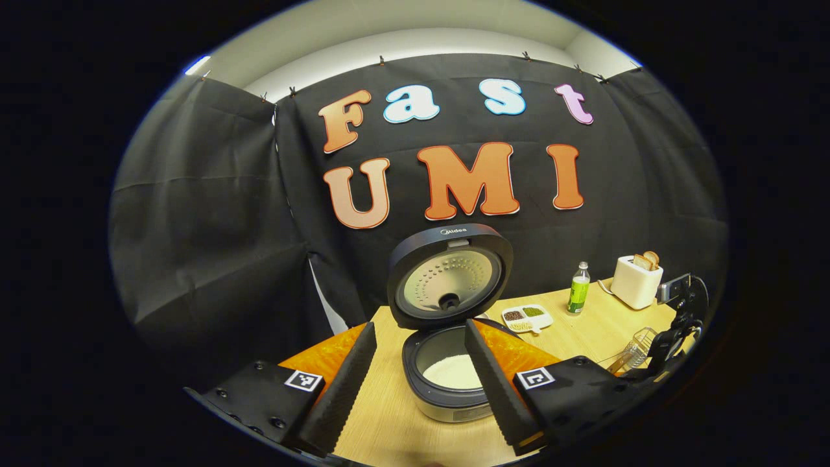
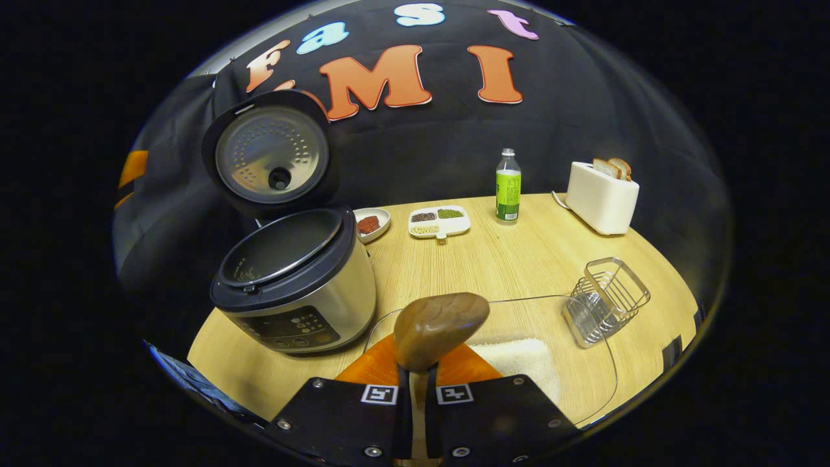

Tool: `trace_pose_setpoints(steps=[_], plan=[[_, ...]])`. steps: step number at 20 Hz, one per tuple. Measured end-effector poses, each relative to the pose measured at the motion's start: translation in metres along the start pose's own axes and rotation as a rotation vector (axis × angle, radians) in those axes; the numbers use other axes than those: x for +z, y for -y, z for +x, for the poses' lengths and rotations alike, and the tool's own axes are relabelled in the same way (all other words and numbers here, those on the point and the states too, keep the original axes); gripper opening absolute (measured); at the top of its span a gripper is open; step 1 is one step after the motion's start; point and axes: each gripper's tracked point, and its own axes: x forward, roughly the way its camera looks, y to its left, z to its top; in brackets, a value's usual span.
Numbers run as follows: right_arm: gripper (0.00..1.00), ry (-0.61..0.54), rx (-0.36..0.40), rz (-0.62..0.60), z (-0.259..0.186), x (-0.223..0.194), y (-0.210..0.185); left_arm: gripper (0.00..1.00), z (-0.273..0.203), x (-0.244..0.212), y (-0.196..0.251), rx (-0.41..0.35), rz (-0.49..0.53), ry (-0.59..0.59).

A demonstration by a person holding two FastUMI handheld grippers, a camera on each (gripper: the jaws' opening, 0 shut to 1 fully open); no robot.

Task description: Close the left gripper, press the button to open the rice cooker; take a wooden spoon from the chopstick holder with the right hand, scoop a spoonful of rice and pour it into the rice cooker, then put the wooden spoon back into the chopstick holder.

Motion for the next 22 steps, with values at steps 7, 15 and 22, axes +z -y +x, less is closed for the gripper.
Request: trace_pose_setpoints(steps=[7, 15, 22], plan=[[0.08, -0.105, 0.090, 0.199, 0.009, 0.001, 0.013, 0.89, 0.008, -0.001, 0.008, -0.017, -0.007, -0.011], [0.08, -0.227, 0.230, 0.388, 0.017, -0.011, 0.015, 0.89, 0.012, 0.000, 0.026, -0.022, 0.010, -0.029], [0.08, -0.285, 0.345, 0.563, 0.015, -0.016, 0.019, 0.93, 0.012, 0.007, 0.051, -0.039, 0.040, -0.029]])
